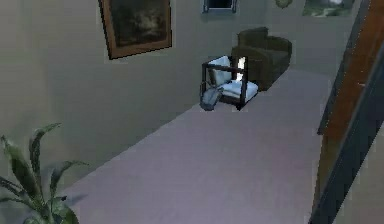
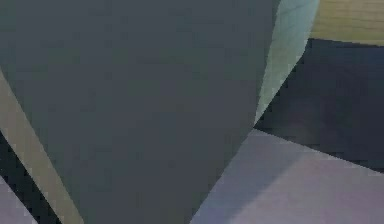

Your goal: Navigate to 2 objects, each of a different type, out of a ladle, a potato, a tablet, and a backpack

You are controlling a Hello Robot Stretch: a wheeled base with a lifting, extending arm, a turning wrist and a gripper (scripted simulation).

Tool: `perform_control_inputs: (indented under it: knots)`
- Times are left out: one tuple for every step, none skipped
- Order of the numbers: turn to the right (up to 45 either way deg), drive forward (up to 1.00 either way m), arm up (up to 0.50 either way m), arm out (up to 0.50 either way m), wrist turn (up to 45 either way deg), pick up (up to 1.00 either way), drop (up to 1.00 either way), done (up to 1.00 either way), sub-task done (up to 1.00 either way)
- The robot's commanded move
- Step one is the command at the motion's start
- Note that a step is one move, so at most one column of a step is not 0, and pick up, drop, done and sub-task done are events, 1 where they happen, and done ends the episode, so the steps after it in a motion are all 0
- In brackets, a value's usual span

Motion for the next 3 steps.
perform_control_inputs:
  knots:
    - [0.0, 0.9, 0.0, 0.0, 0.0, 0.0, 0.0, 0.0, 0.0]
    - [33.0, 0.0, 0.0, 0.0, 0.0, 0.0, 0.0, 0.0, 0.0]
    - [0.0, 1.0, 0.0, 0.0, 0.0, 0.0, 0.0, 0.0, 0.0]
